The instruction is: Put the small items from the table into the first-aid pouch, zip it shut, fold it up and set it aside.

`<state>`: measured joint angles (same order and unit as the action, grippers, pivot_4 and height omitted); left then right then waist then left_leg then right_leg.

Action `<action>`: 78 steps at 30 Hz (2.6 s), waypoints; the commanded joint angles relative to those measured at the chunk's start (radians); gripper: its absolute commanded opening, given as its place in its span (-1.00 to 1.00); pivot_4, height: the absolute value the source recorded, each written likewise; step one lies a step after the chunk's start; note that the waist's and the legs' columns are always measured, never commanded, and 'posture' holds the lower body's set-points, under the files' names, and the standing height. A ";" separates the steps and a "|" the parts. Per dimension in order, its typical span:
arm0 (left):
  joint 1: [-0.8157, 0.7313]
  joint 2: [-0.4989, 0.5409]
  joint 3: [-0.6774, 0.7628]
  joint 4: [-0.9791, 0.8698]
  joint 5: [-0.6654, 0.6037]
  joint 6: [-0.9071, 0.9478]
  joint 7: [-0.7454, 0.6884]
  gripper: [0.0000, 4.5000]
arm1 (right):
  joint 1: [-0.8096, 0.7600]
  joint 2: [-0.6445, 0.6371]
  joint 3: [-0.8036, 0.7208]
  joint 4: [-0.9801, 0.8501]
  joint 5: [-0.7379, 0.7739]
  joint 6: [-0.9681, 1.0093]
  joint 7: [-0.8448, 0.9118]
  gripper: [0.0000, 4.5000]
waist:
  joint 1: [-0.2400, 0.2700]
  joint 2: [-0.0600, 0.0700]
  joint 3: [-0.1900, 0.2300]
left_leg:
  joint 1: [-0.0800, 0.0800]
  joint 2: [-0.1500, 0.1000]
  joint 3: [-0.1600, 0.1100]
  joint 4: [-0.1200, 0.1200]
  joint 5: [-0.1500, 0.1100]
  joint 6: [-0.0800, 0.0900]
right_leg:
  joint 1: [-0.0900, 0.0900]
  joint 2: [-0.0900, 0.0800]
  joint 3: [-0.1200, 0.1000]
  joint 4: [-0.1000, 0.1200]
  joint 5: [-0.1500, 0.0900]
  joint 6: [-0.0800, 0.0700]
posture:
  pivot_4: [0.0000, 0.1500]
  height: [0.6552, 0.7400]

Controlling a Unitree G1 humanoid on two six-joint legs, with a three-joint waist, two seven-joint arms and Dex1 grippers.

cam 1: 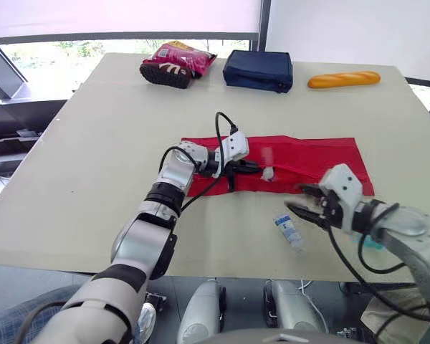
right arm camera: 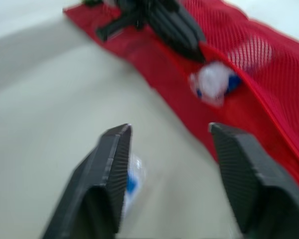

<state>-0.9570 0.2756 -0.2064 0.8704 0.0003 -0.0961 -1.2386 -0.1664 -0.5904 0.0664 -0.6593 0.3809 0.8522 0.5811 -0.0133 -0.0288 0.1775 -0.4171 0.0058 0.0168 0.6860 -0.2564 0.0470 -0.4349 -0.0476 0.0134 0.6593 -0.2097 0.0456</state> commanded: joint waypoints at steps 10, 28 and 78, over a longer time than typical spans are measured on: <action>-0.015 -0.011 0.005 -0.022 -0.008 -0.011 -0.003 -1.00 | -0.178 0.137 0.168 0.289 -0.206 -0.165 -0.113 -0.97 | 0.002 0.000 0.000 | -0.001 -0.001 0.000 0.000 0.000 0.000 | 0.000 -0.001 0.000 0.000 0.000 0.000 | 1.00 0.44; -0.018 -0.018 0.002 -0.021 -0.007 -0.016 -0.006 -1.00 | -0.346 0.291 0.199 0.616 -0.337 -0.353 -0.124 -0.97 | -0.001 0.000 0.000 | 0.000 -0.001 0.000 0.000 0.000 0.000 | 0.000 -0.001 0.001 0.001 0.000 0.000 | 1.00 0.44; -0.035 0.023 0.035 0.103 -0.001 -0.148 0.004 -1.00 | 0.697 -0.125 -0.654 -0.109 0.195 -0.488 0.474 0.96 | 0.008 0.000 0.000 | 0.002 0.000 0.000 0.000 0.000 0.000 | 0.003 -0.001 0.000 -0.002 -0.002 0.004 | 1.00 0.44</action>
<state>-0.9654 0.2995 -0.1862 0.9760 0.0072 -0.2264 -1.2371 0.5316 -0.7188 -0.6120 -0.7301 0.6063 0.3856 1.0928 -0.0057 -0.0287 0.1772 -0.4153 0.0056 0.0169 0.6862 -0.2566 0.0470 -0.4319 -0.0486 0.0138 0.6577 -0.2113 0.0491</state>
